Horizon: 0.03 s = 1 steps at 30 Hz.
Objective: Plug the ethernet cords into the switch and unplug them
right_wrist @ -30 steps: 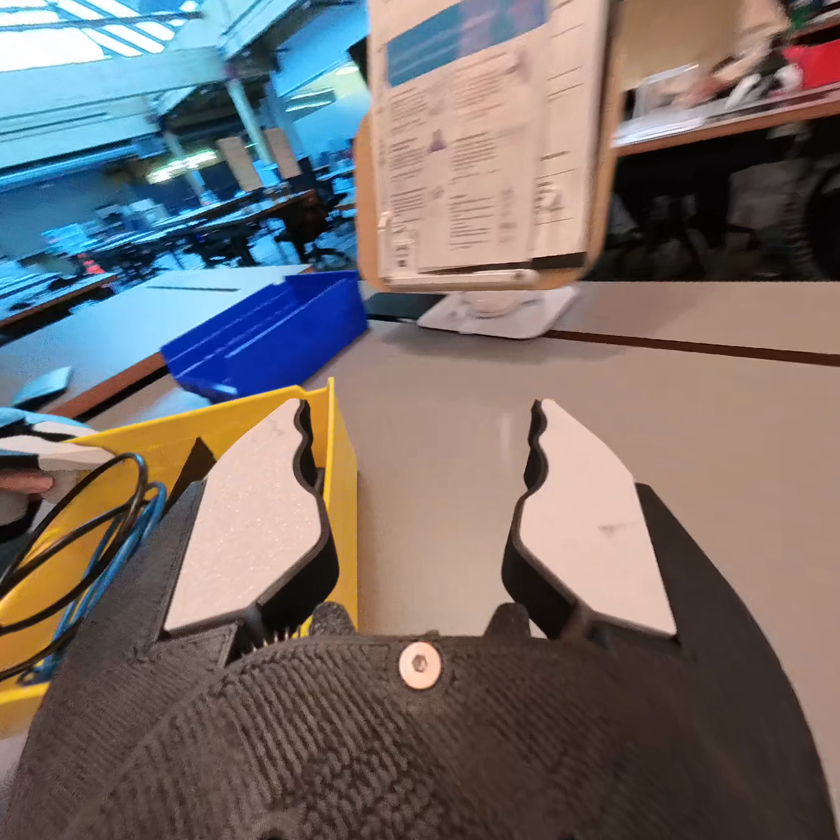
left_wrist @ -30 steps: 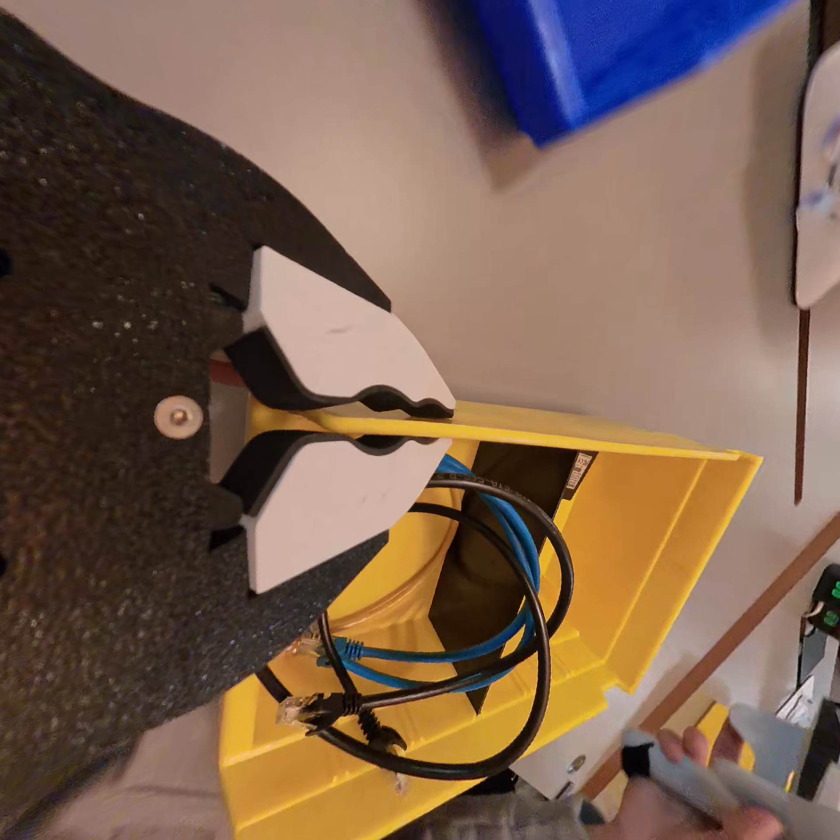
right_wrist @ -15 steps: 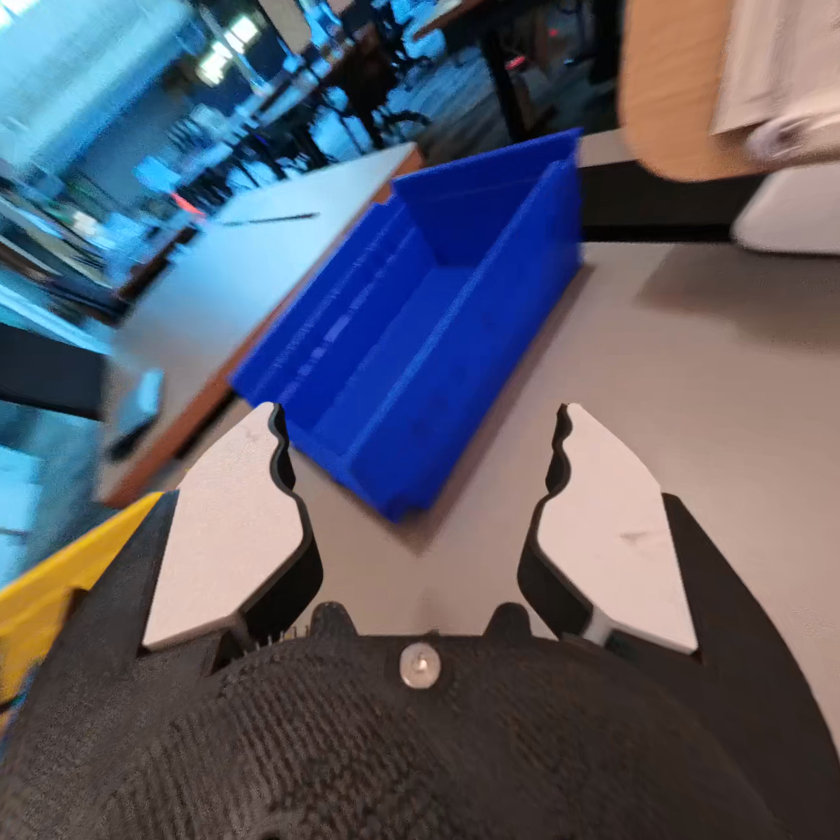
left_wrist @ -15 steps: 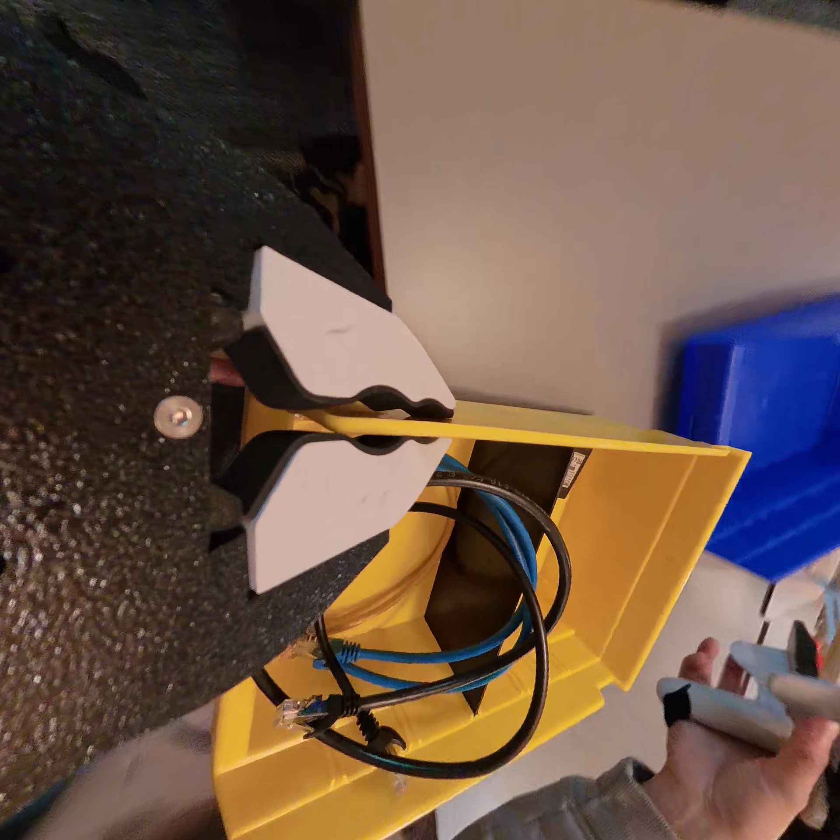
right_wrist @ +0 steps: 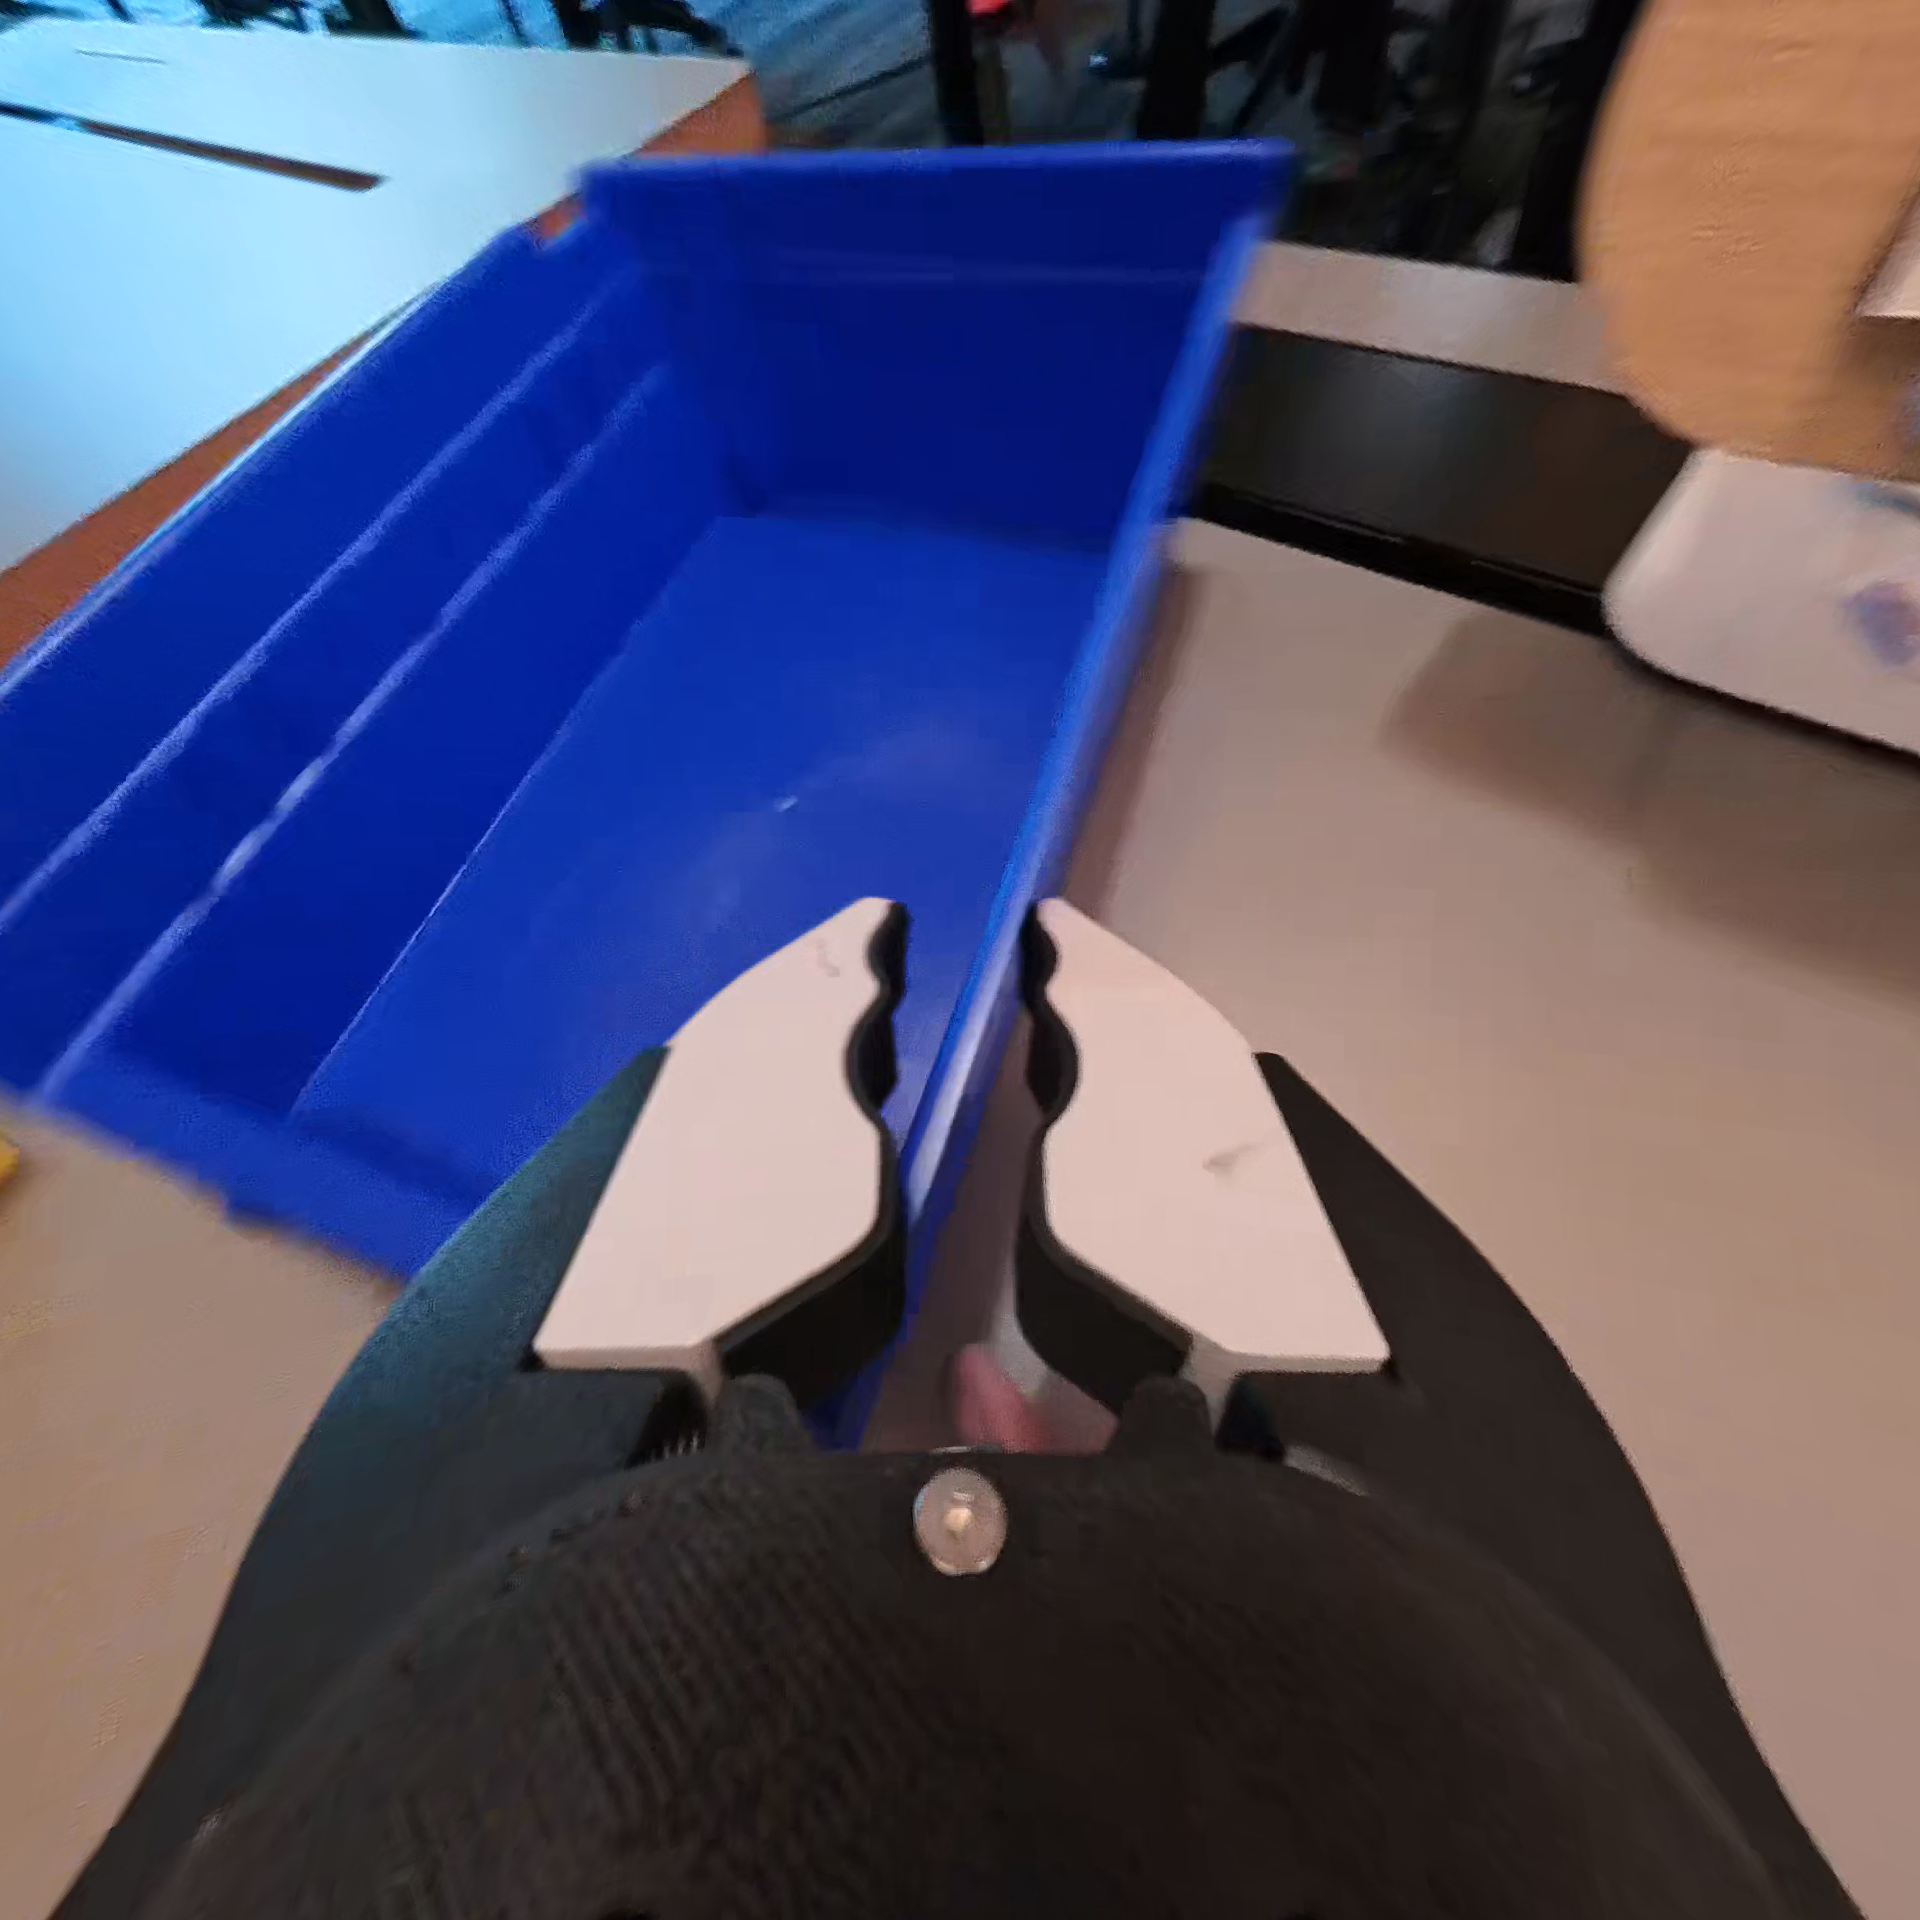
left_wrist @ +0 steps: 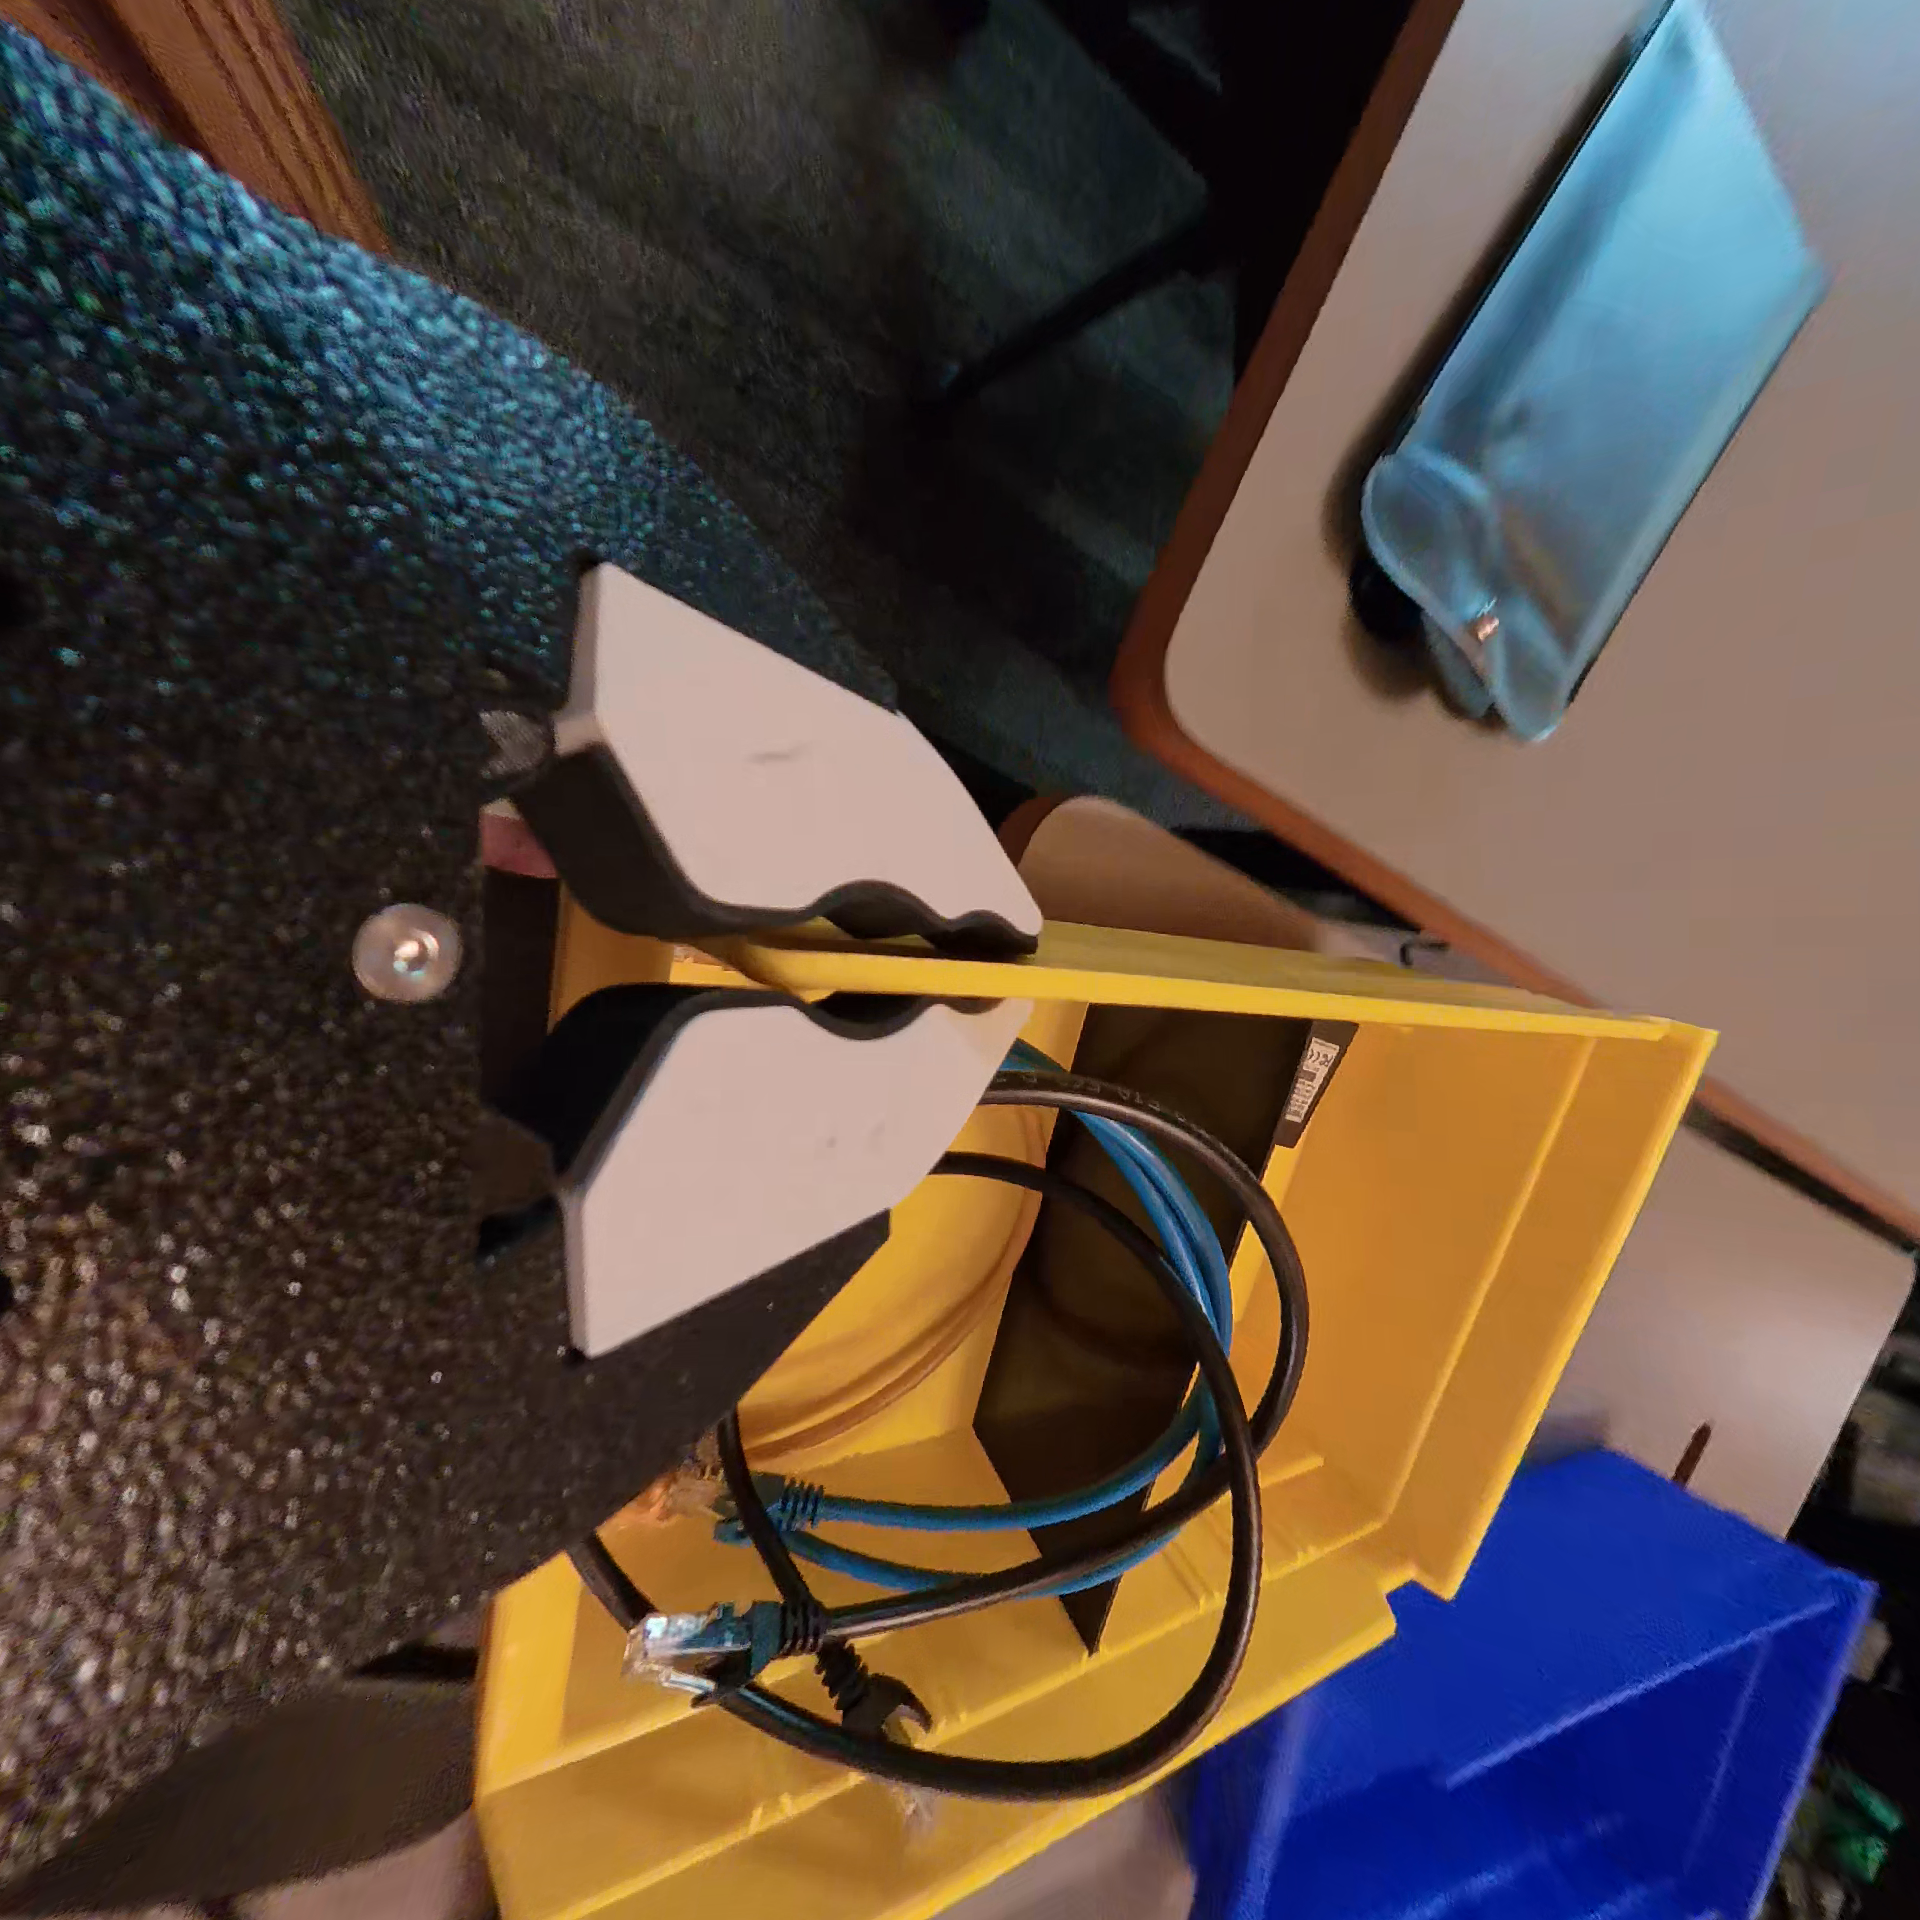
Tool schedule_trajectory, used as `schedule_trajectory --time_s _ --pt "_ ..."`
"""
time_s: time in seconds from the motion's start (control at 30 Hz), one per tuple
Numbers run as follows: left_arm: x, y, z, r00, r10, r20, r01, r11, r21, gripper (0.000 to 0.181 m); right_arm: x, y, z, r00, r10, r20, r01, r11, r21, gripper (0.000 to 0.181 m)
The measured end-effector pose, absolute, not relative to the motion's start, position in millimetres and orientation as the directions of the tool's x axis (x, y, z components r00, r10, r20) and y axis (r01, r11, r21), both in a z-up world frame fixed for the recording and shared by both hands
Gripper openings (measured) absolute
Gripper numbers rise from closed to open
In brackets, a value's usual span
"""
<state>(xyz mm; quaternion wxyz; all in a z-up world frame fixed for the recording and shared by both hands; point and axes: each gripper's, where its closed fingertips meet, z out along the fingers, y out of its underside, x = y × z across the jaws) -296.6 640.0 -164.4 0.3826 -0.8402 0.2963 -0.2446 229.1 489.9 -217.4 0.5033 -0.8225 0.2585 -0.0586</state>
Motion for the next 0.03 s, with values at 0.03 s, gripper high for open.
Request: schedule_trajectory --time_s 0.03 --pt "-295.8 646.8 -162.3 0.717 -0.678 0.162 -0.309 -0.518 -0.797 0.002 236.5 479.2 -216.2 0.852 -0.494 -0.176 -0.38 -0.351 -0.856 0.011"
